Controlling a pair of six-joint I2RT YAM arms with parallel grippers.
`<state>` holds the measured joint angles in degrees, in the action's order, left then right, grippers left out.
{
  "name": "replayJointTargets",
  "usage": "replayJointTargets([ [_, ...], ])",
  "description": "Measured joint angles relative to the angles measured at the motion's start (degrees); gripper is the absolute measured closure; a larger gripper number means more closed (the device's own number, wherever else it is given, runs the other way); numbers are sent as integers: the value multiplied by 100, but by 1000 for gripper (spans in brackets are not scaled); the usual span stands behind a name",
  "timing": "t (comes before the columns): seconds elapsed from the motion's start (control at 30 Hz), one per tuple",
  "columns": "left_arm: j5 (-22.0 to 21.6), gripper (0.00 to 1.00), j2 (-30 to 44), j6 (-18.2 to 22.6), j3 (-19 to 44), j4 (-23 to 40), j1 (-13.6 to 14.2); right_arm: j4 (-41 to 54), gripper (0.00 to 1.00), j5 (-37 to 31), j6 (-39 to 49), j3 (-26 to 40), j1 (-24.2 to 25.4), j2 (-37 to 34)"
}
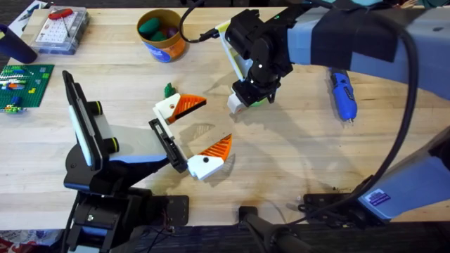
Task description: Pick up the gripper from the table and insert it into the empty holder that is missing its gripper. Then pick up a screw, insert it into the mounting hole, and use the screwdriver to tighten it. Finally, clean up the table by picking up the vegetable and placing it into the bucket.
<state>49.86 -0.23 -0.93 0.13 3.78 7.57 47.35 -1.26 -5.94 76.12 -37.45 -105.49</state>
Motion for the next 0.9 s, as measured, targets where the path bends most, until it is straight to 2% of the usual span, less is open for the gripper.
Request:
replayJointTargets([
  [0.3,-9,9,21,2,17,12,0,433,416,4,1,109,24,0],
  [0.6,-9,9,21,2,17,10,0,1185,416,2,-1,743,290,48],
  [0.9,-9,9,21,2,17,10,0,1492,416,-19,-50,767,716,878],
])
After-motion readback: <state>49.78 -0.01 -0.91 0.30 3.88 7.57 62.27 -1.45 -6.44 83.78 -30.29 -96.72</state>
